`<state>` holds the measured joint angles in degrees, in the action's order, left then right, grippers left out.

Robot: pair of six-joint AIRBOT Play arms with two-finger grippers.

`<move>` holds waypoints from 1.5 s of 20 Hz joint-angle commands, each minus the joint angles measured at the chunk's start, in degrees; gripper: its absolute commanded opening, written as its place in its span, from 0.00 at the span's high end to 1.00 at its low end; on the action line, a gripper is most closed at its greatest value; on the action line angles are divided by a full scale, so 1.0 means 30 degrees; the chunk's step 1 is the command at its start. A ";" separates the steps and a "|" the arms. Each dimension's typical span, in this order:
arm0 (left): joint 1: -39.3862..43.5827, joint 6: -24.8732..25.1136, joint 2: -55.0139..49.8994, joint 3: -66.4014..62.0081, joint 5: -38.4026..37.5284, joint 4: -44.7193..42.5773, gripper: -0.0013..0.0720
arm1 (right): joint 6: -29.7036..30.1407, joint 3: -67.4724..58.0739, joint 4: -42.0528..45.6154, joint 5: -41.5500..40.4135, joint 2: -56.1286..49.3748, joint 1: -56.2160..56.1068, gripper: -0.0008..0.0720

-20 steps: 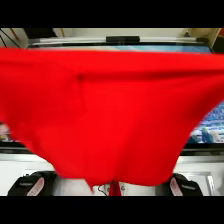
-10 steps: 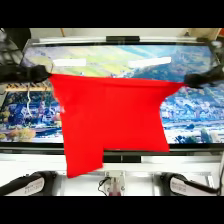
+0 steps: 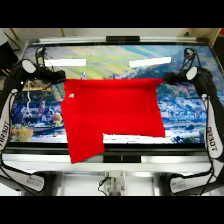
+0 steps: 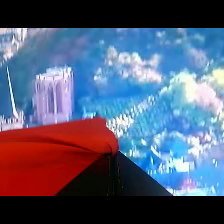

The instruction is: Fold the shirts.

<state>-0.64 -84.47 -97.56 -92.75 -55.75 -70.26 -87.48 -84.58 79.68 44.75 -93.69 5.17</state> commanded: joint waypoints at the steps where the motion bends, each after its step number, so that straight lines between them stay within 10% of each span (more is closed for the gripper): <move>1: -0.0568 0.0583 -0.0102 0.0452 -0.4087 -0.0554 0.94 | 0.0044 0.0007 0.0124 0.4189 0.0452 0.0044 0.91; 15: -0.0095 0.0401 -0.0109 0.3723 -0.4175 -0.0364 0.93 | -0.0546 0.1355 -0.0255 0.7104 -0.1209 -0.0051 0.86; 17: -0.0138 0.0204 -0.0080 0.3672 -0.4765 -0.0364 0.64 | -0.0583 0.1348 -0.0335 0.7278 -0.1071 -0.0044 0.40; 18: -0.0255 0.0226 -0.0051 0.3483 -0.5501 -0.0401 0.37 | -0.0408 0.1304 -0.0219 0.7635 -0.0801 0.0029 0.33; 19: -0.0466 0.0233 0.0007 0.3184 -0.6251 -0.0437 0.30 | -0.0342 0.1224 0.0131 0.8087 -0.0423 0.0102 0.33; 25: -0.3286 0.0321 0.2885 0.3847 -1.0032 -0.0437 0.32 | 0.1326 0.1858 0.0984 1.3814 0.2732 0.2973 0.33; 30: -0.3978 0.0954 0.9129 1.4732 -0.7038 0.0299 0.34 | 0.1253 0.6375 0.0874 1.3697 0.6171 0.5552 0.33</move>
<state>-11.29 -83.02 -79.40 -63.77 -81.21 -70.72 -84.20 -71.61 82.41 84.27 -80.38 18.31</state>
